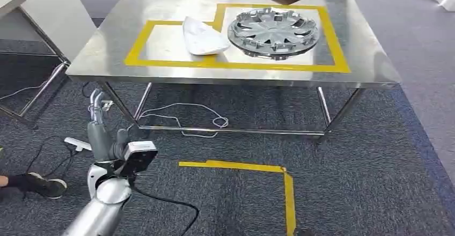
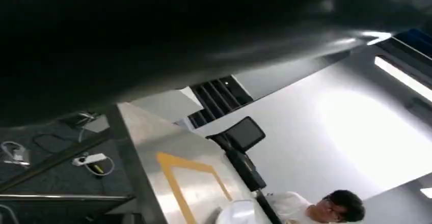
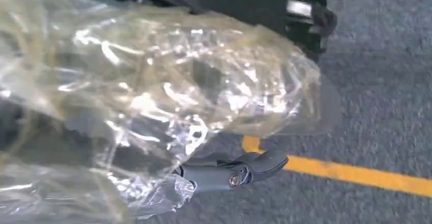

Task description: Take the parts from the cabinet and place them on the table.

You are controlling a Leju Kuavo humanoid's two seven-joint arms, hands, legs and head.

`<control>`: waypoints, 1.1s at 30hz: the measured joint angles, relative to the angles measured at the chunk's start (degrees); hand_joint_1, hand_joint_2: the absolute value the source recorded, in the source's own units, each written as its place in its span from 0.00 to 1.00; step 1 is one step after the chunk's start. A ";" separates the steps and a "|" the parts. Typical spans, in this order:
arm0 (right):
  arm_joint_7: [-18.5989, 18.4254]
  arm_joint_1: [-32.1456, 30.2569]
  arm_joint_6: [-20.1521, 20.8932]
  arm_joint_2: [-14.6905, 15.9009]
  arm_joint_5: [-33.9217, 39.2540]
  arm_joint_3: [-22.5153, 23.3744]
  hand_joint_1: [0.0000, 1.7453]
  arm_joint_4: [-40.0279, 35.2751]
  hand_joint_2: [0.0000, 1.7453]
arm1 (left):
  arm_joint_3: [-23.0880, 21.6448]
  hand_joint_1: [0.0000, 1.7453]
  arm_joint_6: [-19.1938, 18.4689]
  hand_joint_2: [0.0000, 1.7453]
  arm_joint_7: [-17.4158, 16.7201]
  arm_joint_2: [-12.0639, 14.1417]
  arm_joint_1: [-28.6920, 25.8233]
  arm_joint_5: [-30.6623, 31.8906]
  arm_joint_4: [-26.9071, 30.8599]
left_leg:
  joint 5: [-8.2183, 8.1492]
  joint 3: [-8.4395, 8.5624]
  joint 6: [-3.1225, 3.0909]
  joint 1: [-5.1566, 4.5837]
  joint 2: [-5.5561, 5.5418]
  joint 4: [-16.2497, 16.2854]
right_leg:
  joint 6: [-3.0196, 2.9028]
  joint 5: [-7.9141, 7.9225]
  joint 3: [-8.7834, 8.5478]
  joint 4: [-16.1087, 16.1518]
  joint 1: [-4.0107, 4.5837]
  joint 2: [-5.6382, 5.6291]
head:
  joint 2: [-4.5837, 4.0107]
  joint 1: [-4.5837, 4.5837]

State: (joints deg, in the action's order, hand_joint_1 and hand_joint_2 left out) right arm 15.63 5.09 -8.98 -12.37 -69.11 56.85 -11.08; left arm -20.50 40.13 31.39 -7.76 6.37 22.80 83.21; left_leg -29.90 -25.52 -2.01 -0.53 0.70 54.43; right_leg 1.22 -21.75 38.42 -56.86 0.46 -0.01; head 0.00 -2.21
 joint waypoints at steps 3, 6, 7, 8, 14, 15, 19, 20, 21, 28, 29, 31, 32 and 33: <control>-0.09 -0.30 -0.15 0.00 0.20 0.00 0.00 0.02 0.00 | 0.02 0.00 0.00 0.00 -0.42 -0.09 -1.48 0.11 0.02 | 2.21 -2.71 -0.69 0.00 -0.07 0.12 | 0.86 -11.04 2.36 -10.25 -0.45 0.05 | 0.00 0.53; -0.09 -0.30 -0.26 0.02 0.28 0.00 0.00 0.02 0.00 | 0.11 0.00 0.00 0.00 -0.50 -0.07 -3.24 0.59 0.00 | 4.62 -6.40 -0.54 -0.02 0.20 0.72 | 1.37 -9.85 1.83 -18.42 -0.69 0.07 | 0.00 0.48; -0.09 -0.30 -0.28 0.02 0.31 0.00 0.00 0.00 0.00 | 0.13 0.00 0.00 0.00 -0.50 -0.07 -3.66 0.65 0.00 | 5.37 -7.62 -0.39 0.00 0.21 1.00 | 1.36 -7.05 -0.16 -17.09 -0.75 0.07 | 0.00 0.53; -0.11 -0.26 -0.28 0.02 0.44 0.02 0.00 0.00 0.00 | 0.18 0.00 0.00 0.00 -0.52 -0.07 -3.95 0.83 0.00 | 6.05 -8.72 -0.22 0.00 0.18 1.28 | 1.33 -5.50 -2.99 -14.19 -0.83 0.06 | 0.00 0.46; -0.11 -0.10 0.11 0.02 0.61 0.04 0.00 0.00 0.00 | 2.23 0.00 0.00 0.00 -2.73 -0.04 -6.40 -0.57 0.07 | 9.91 -11.48 1.45 -0.15 0.10 2.00 | -0.33 -9.57 -13.08 2.53 -0.53 -0.15 | 0.00 0.44; -0.15 -0.21 0.37 0.02 0.66 0.09 0.00 0.02 0.00 | 2.99 0.00 0.00 0.00 -2.71 0.13 -6.90 -1.18 -0.04 | 8.22 -11.94 1.89 0.12 -0.15 2.51 | -0.99 -8.90 -12.52 2.50 -0.74 0.17 | 0.00 0.46; -0.20 -0.21 0.57 0.07 0.74 0.18 0.00 0.00 0.00 | 5.26 0.00 0.00 0.00 -4.19 0.41 -7.72 -3.21 -0.61 | -5.17 -14.10 3.18 0.68 -0.20 16.21 | -1.94 -5.85 -9.59 2.27 -0.50 0.49 | 0.00 0.13; -0.20 -0.19 0.57 0.07 0.74 0.18 0.00 0.00 0.00 | 5.99 0.00 0.00 0.00 -4.57 0.52 -8.03 -3.98 -0.99 | -4.57 -14.05 3.31 0.77 -0.22 18.96 | -1.90 -5.05 -8.45 2.02 -0.48 0.51 | 0.00 0.13; -0.20 -0.22 0.57 0.04 0.74 0.18 0.00 0.00 0.00 | 7.31 0.00 -0.24 0.00 -4.63 0.72 -8.31 -5.67 -1.95 | -1.96 -13.26 3.37 0.84 -0.23 19.85 | -1.79 -4.31 -7.06 1.70 -0.49 0.52 | 0.00 0.11; -0.04 -0.14 0.61 0.07 0.76 0.22 0.00 0.00 0.00 | 17.45 0.00 -5.25 0.00 -1.25 1.03 -8.63 -12.18 -11.68 | -1.53 -0.89 1.63 0.46 -0.42 2.01 | -0.03 -0.91 -1.97 -0.48 -0.44 0.49 | 0.00 0.07; 0.02 -0.27 0.59 0.07 0.83 0.22 0.00 0.00 0.00 | 18.89 0.00 -7.92 0.00 -1.14 1.00 -9.02 -13.18 -14.00 | -0.84 -1.24 0.94 0.53 -0.39 1.57 | 0.49 -0.42 -1.85 -0.20 -0.36 0.52 | 0.00 0.13; 0.15 -0.40 0.57 0.13 0.94 0.24 0.00 0.00 0.00 | 21.45 0.00 -11.79 0.00 -0.17 0.85 -9.41 -14.38 -17.93 | 0.50 -2.42 0.03 0.79 -0.12 1.34 | 0.96 -4.18 -0.57 -2.05 -0.62 0.25 | 0.00 0.24; 0.17 -0.55 0.57 0.13 0.98 0.24 0.00 0.00 0.00 | 22.46 0.00 -12.44 0.00 0.28 0.57 -9.73 -14.53 -19.34 | 1.12 -3.13 -0.22 0.79 -0.11 1.34 | 1.26 -8.07 0.21 -5.23 -0.65 0.20 | 0.00 0.50; 0.17 -0.55 0.57 0.15 1.03 0.24 0.00 0.00 0.00 | 23.11 0.00 -12.61 0.00 0.57 0.39 -9.96 -14.62 -20.29 | 1.76 -3.91 -0.25 0.73 -0.11 1.36 | 1.44 -11.38 1.17 -9.53 -0.67 0.20 | 0.00 0.50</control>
State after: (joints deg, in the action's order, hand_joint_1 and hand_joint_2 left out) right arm 15.80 4.54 -8.41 -12.22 -68.08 57.09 -11.08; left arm 2.60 27.52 31.96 -7.37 -3.59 8.17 62.92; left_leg -28.14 -29.43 -2.26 0.20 0.59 55.80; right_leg 2.66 -33.13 39.58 -66.39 -0.21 0.19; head 0.00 -1.71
